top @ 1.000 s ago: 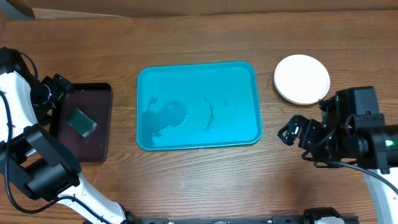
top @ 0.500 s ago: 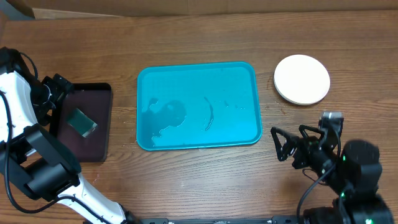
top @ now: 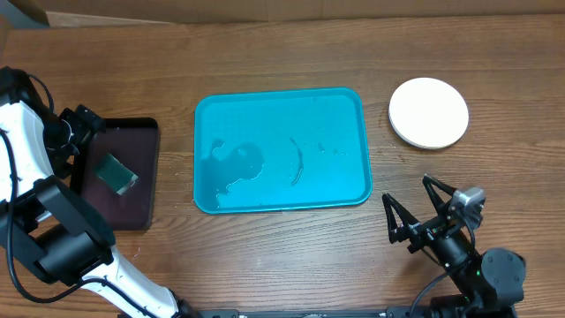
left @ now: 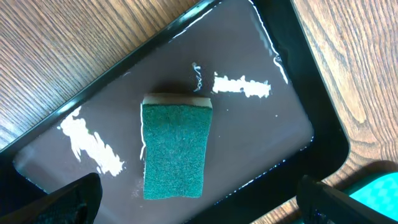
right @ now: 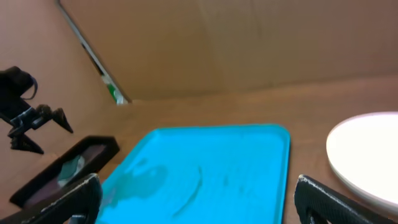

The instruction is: Clean dirty plates on tray and stack at the side

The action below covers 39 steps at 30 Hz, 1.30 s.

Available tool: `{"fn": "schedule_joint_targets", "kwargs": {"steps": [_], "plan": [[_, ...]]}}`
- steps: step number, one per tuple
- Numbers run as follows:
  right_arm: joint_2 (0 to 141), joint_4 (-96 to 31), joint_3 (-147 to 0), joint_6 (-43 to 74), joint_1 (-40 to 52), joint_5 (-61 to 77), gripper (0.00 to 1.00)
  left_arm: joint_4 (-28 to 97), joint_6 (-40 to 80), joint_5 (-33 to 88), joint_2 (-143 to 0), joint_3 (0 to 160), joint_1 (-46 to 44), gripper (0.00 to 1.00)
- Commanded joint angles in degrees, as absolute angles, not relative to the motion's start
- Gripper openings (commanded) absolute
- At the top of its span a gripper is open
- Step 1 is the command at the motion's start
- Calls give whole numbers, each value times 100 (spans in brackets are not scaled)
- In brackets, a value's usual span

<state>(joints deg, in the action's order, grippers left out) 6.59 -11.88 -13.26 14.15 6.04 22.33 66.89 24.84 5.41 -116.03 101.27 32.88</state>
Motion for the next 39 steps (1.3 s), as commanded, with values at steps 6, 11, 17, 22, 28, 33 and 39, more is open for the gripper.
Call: {"fn": "schedule_joint_targets", "kwargs": {"steps": [6, 11, 17, 22, 28, 33, 39], "plan": [[399, 220, -475, 1367, 582, 2211, 100, 6705, 2438, 580, -11504, 10215, 3297, 100], [60, 425, -154, 1365, 517, 1977, 100, 6705, 2438, 580, -11504, 10215, 3297, 100], [16, 489, -45, 1363, 145, 1892, 100, 6705, 2438, 580, -11504, 10215, 3297, 100], [16, 482, -45, 1363, -252, 1463, 100, 6705, 2438, 580, -11504, 10215, 3297, 100], [14, 281, -43, 1358, -270, 204, 100, 6705, 2438, 580, -11504, 10215, 3297, 100], [14, -338, -43, 1341, -342, -226, 100, 6705, 2438, 580, -11504, 10215, 3297, 100], [14, -471, -43, 1004, -362, -209, 100, 6705, 2438, 580, -11504, 10215, 3297, 100]]}}
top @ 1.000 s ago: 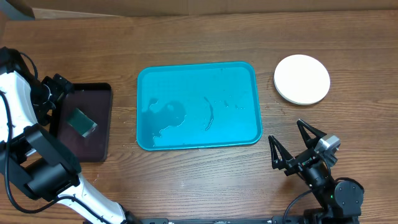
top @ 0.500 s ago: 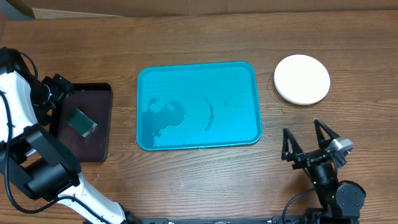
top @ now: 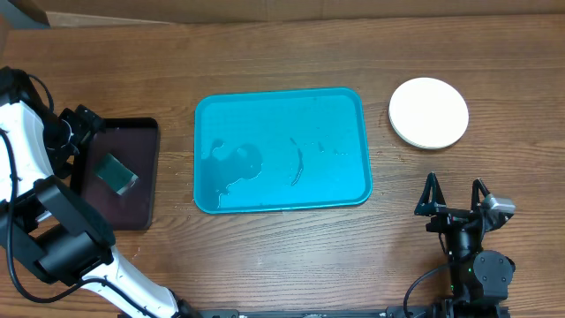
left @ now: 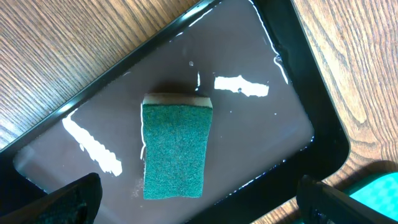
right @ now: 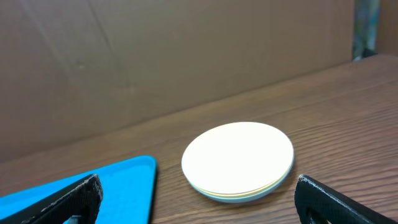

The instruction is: Clean dirty plates on tray and stack at the side

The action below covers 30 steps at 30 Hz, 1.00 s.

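The blue tray (top: pixel 281 150) lies mid-table, wet, with no plates on it. White plates (top: pixel 428 112) (right: pixel 238 160) sit stacked on the table to the tray's right. A green sponge (left: pixel 174 151) (top: pixel 116 172) lies in the dark tray (top: pixel 119 175) at the left. My left gripper (top: pixel 78 130) (left: pixel 199 208) is open, hovering above the sponge. My right gripper (top: pixel 455 196) (right: pixel 198 199) is open near the front edge, facing the plate stack, nothing between its fingers.
The dark tray (left: pixel 311 106) holds a film of water. A cardboard wall (right: pixel 186 56) stands behind the table. Bare wooden tabletop (top: pixel 291 256) runs along the front between the arms.
My right gripper has swung right, from facing the blue tray to facing the plate stack, and now sits further right near the front edge. The left gripper and sponge are unchanged.
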Available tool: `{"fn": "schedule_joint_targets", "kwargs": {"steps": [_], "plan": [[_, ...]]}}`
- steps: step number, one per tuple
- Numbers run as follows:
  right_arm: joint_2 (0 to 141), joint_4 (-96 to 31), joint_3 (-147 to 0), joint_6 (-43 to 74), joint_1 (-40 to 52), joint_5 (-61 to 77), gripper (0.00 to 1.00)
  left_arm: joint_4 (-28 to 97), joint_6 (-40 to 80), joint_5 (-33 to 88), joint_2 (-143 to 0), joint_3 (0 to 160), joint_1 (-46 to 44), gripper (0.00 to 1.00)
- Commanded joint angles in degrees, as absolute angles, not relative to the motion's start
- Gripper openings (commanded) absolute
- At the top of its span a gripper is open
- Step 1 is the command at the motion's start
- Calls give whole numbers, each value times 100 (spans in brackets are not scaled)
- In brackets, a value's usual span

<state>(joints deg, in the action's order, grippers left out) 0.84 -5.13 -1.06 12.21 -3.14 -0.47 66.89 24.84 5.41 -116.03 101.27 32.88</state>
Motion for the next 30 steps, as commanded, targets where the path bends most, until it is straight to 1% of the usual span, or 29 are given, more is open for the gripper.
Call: {"fn": "schedule_joint_targets", "kwargs": {"steps": [1, 5, 10, 11, 30], "plan": [[14, -471, -43, 998, -362, -209, 100, 6705, 2440, 580, -11504, 10215, 3297, 100], [14, -462, -43, 976, -362, -320, 100, 6705, 2438, 580, -11504, 10215, 3297, 100], [14, -486, -45, -21, -362, -193, 100, 6705, 2438, 580, -11504, 10215, 3297, 100], [14, -486, -43, -73, -362, -185, 100, 6705, 2438, 580, -11504, 10215, 3297, 100], [16, -480, -45, -196, -362, -139, 100, 6705, 2438, 580, -11504, 10215, 3297, 100]]}}
